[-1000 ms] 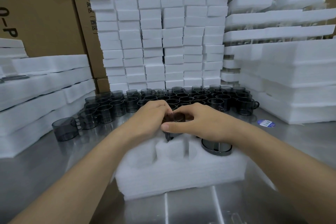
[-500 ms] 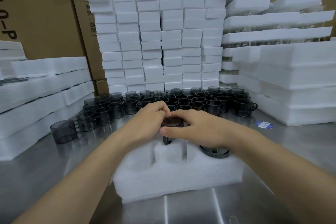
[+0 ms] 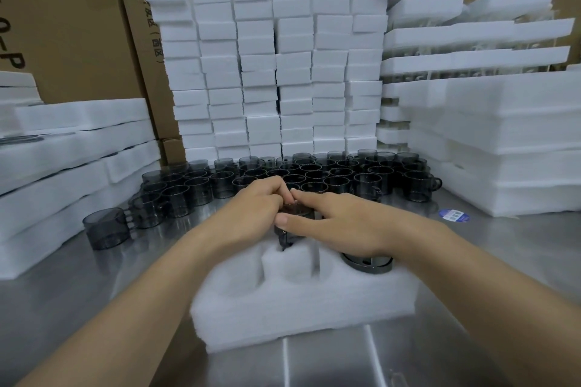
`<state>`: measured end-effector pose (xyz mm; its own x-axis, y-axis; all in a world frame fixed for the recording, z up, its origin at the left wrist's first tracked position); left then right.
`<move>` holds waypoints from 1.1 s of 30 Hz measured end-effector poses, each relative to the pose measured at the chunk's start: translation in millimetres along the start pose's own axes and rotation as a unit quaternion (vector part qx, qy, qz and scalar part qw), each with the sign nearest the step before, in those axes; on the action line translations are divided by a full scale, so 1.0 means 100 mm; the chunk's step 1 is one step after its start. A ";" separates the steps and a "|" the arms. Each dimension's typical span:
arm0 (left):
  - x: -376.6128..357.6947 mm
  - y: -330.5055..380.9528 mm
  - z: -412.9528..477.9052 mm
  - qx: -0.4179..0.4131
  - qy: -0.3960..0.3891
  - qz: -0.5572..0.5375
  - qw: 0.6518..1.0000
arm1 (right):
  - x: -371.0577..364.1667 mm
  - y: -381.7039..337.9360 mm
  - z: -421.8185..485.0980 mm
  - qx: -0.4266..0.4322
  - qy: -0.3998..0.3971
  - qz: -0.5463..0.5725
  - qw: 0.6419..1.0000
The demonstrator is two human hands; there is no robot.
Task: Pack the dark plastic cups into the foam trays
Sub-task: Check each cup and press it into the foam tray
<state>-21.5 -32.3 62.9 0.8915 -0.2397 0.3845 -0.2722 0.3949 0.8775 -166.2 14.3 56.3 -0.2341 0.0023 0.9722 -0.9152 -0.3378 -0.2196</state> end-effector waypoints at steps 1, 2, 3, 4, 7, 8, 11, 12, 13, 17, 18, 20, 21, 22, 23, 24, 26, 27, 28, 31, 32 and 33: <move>0.00 0.01 -0.01 0.001 -0.001 0.000 1.000 | 0.00 0.00 0.00 -0.002 -0.004 0.000 1.000; 0.00 0.02 -0.02 0.003 -0.002 -0.004 1.000 | -0.01 0.01 0.00 -0.004 -0.006 0.000 1.000; -0.01 0.03 -0.03 0.005 -0.001 -0.008 1.000 | 0.00 0.00 -0.01 -0.005 -0.005 0.001 1.000; -0.01 0.03 -0.03 0.005 0.001 -0.009 1.000 | 0.00 0.00 -0.01 -0.005 -0.003 0.002 1.000; 0.02 0.03 -0.01 0.006 0.015 -0.010 1.000 | 0.02 -0.01 0.00 0.005 0.011 0.012 1.000; 0.02 0.03 0.00 0.008 0.018 -0.008 1.000 | 0.02 -0.02 0.00 0.011 0.016 0.018 1.000; 0.03 0.04 -0.03 0.022 0.026 -0.008 0.999 | 0.04 -0.02 0.01 0.023 0.019 0.035 0.999; 0.03 0.05 -0.04 0.022 0.027 -0.009 0.999 | 0.04 -0.01 0.00 0.025 0.018 0.038 0.999; 0.03 0.07 -0.05 0.020 0.026 -0.007 0.999 | 0.04 -0.01 0.01 0.027 0.017 0.037 0.999; 0.00 0.13 -0.10 0.002 0.005 0.007 1.000 | 0.04 -0.02 0.01 0.033 0.017 0.041 0.998; -0.01 0.13 -0.10 -0.001 -0.001 0.009 1.000 | 0.04 -0.02 0.01 0.034 0.016 0.043 0.998; -0.02 0.14 -0.10 -0.004 -0.007 0.018 1.000 | 0.03 -0.01 0.01 0.034 0.013 0.041 0.998; -0.02 0.14 -0.10 -0.005 -0.010 0.021 1.000 | 0.03 -0.01 0.01 0.034 0.010 0.040 0.999; -0.03 0.13 -0.10 -0.006 -0.013 0.022 1.000 | 0.03 0.00 0.01 0.034 0.007 0.042 0.999; -0.04 0.12 -0.10 -0.004 -0.017 0.022 1.000 | 0.03 0.00 0.01 0.034 0.002 0.045 0.998; -0.05 0.11 -0.09 -0.004 -0.021 0.023 1.000 | 0.03 0.00 0.01 0.035 -0.003 0.045 0.998; -0.05 0.07 -0.07 -0.006 -0.024 0.031 0.999 | 0.03 0.00 0.02 0.036 -0.014 0.048 0.998; -0.05 0.05 -0.05 -0.004 -0.024 0.036 0.999 | 0.03 0.00 0.02 0.036 -0.017 0.051 0.998; -0.05 0.04 -0.05 -0.001 -0.025 0.038 0.999 | 0.03 0.00 0.01 0.037 -0.018 0.051 0.998; -0.05 0.06 -0.06 0.001 -0.024 0.046 0.999 | 0.04 -0.01 0.00 0.035 0.005 0.048 0.998; -0.05 0.07 -0.07 0.001 -0.019 0.049 0.999 | 0.04 -0.01 0.00 0.033 0.016 0.046 0.998; -0.03 0.07 -0.07 -0.001 -0.012 0.056 0.998 | 0.04 -0.01 -0.01 0.032 0.024 0.045 0.998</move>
<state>-24.1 -22.2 66.0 0.8469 -0.2149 0.4864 -0.3689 0.4213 0.8285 -166.2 15.1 59.9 -0.3309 0.0141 0.9436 -0.8678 -0.3974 -0.2984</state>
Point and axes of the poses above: each hand's wrist, its own z-axis towards the middle knuckle, its own x-axis out of the back of the hand, y = z × x, the point moved 6 cm from there along z, towards the middle knuckle, and after that the axes turned 15 degrees about -z, right-handed, at the moved point
